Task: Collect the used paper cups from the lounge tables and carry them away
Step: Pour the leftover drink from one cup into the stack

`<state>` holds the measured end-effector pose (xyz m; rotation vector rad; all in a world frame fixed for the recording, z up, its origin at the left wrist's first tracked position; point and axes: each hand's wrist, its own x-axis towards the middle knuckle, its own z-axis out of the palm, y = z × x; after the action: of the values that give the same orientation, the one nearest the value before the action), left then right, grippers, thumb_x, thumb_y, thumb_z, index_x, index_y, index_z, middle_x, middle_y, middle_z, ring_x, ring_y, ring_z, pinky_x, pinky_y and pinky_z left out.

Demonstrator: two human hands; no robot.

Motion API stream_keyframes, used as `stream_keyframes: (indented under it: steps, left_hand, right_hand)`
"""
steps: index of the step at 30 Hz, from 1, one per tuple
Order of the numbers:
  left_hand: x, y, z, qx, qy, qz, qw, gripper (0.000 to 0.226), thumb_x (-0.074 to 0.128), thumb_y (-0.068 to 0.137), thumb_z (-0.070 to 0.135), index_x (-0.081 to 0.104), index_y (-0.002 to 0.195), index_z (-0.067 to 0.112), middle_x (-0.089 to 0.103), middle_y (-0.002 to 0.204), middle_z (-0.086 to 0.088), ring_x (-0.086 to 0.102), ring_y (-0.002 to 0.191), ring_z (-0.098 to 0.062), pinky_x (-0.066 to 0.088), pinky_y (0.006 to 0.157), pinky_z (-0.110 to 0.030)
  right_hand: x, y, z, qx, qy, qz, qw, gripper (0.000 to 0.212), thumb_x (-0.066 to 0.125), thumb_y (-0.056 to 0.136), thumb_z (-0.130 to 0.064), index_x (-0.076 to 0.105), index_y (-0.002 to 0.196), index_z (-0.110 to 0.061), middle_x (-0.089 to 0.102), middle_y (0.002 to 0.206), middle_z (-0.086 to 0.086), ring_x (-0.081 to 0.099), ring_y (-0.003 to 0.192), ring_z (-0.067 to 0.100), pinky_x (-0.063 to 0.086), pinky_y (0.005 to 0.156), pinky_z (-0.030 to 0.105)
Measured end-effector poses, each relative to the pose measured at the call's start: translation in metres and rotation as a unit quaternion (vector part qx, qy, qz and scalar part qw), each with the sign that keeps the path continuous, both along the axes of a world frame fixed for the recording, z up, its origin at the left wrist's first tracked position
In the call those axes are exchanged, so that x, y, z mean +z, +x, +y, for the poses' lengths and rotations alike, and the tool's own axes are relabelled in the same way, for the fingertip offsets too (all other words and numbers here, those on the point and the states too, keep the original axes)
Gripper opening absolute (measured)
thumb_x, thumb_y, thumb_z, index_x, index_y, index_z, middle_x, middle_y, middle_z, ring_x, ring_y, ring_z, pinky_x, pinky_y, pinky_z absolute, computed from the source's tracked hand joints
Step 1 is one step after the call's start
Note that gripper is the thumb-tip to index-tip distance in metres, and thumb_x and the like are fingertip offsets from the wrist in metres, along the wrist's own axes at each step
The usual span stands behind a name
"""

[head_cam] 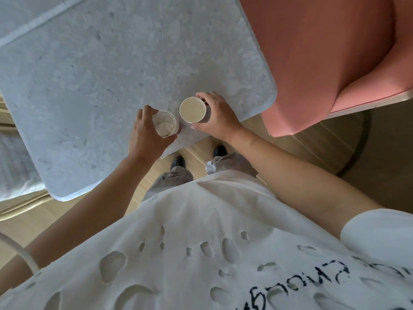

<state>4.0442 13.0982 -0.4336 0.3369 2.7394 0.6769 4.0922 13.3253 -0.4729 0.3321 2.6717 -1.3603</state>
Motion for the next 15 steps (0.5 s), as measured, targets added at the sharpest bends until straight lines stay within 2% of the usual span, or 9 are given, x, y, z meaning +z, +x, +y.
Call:
stream_keyframes:
  steps: [3, 5, 9, 15]
  left_hand:
    - [-0.001, -0.002, 0.0, -0.001, -0.005, 0.0, 1.0, 0.082, 0.098, 0.064, 0.048, 0.047, 0.122, 0.021, 0.059, 0.126, -0.004, 0.063, 0.108, -0.031, 0.05, 0.077, -0.041]
    - [-0.001, -0.002, 0.0, -0.004, -0.003, 0.002, 1.0, 0.082, 0.098, 0.063, 0.048, 0.046, 0.121, 0.022, 0.059, 0.125, -0.004, 0.063, 0.107, -0.03, 0.051, 0.077, -0.042]
    - [0.0, -0.002, 0.0, -0.008, -0.002, 0.005, 1.0, 0.084, 0.099, 0.062, 0.049, 0.047, 0.12, 0.019, 0.06, 0.123, -0.006, 0.063, 0.103, -0.033, 0.047, 0.076, -0.038]
    - [0.001, -0.002, 0.0, -0.011, -0.009, 0.006, 1.0, 0.084, 0.099, 0.062, 0.048, 0.048, 0.121, 0.017, 0.06, 0.123, -0.007, 0.063, 0.103, -0.032, 0.045, 0.075, -0.037]
  right_hand:
    - [-0.013, 0.005, -0.001, -0.019, -0.007, -0.015, 1.0, 0.1, 0.098, 0.064, -0.031, 0.052, 0.149, -0.009, 0.062, 0.135, 0.008, 0.059, 0.125, 0.028, 0.047, 0.108, 0.041]
    - [-0.02, 0.008, -0.001, -0.027, -0.006, -0.026, 0.999, 0.102, 0.098, 0.063, -0.029, 0.05, 0.151, -0.009, 0.061, 0.137, 0.008, 0.057, 0.128, 0.028, 0.046, 0.111, 0.041]
    - [-0.029, 0.007, -0.002, -0.026, 0.004, -0.035, 0.999, 0.097, 0.097, 0.064, -0.023, 0.053, 0.149, -0.009, 0.06, 0.143, 0.01, 0.055, 0.131, 0.032, 0.045, 0.111, 0.044]
    - [-0.03, -0.007, -0.01, -0.032, 0.003, -0.028, 0.999, 0.08, 0.092, 0.067, -0.016, 0.06, 0.14, -0.007, 0.066, 0.136, 0.011, 0.059, 0.125, 0.034, 0.046, 0.106, 0.042]
